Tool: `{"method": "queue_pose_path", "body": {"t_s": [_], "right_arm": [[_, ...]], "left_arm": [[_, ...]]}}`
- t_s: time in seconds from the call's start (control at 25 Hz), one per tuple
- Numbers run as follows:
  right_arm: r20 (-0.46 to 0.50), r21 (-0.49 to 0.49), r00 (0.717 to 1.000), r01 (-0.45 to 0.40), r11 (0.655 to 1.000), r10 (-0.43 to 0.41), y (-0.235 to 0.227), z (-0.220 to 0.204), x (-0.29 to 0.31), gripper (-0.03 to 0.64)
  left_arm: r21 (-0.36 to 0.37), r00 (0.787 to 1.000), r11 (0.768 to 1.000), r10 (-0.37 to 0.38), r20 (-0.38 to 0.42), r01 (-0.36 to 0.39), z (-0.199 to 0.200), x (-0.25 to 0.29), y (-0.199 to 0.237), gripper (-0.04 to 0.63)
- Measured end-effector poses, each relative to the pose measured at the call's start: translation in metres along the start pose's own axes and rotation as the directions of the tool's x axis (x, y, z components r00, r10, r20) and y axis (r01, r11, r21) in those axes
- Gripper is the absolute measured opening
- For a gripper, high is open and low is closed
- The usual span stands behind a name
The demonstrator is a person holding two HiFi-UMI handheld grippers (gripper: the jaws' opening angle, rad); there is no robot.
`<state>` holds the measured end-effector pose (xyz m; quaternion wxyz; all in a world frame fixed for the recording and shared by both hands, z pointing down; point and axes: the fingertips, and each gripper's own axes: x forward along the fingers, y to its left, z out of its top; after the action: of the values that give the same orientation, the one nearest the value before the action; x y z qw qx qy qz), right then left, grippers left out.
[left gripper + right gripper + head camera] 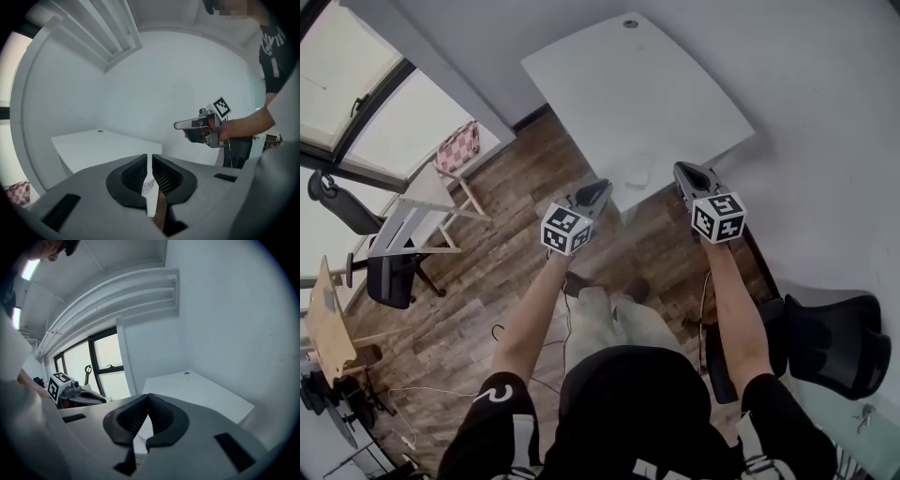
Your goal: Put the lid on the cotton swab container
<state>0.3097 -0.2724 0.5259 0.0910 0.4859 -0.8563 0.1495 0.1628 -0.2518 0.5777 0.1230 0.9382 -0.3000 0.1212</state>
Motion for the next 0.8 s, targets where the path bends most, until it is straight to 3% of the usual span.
{"method": "queue_pose_path", "body": {"t_s": [0.08, 0.2, 0.44, 0.8], "right_arm": [[-0.004, 0.006, 1.000, -0.009, 1.000, 0.009, -0.002, -0.006, 0.004, 0.014], [-0.003, 0.017, 1.000, -0.027, 0.999, 0.027, -0.004, -0.013, 0.014, 0.014], [-0.010, 0.018, 0.998, -0.056, 0.998, 0.057, -0.012, -0.027, 0.032, 0.014], [-0.004, 0.032, 0.994, -0.109, 0.994, 0.109, -0.018, -0.047, 0.063, 0.014]], "left_arm": [[-0.010, 1.000, 1.000, -0.007, -0.004, 0.007, -0.011, 0.005, -0.002, 0.044], [-0.023, 1.000, 0.999, -0.027, -0.013, 0.026, -0.027, 0.012, -0.001, 0.137], [-0.026, 0.995, 0.996, -0.092, -0.027, 0.091, -0.057, 0.032, 0.007, 0.218], [0.063, 0.983, 0.982, -0.176, -0.057, 0.179, -0.086, 0.070, 0.014, 0.290]]}}
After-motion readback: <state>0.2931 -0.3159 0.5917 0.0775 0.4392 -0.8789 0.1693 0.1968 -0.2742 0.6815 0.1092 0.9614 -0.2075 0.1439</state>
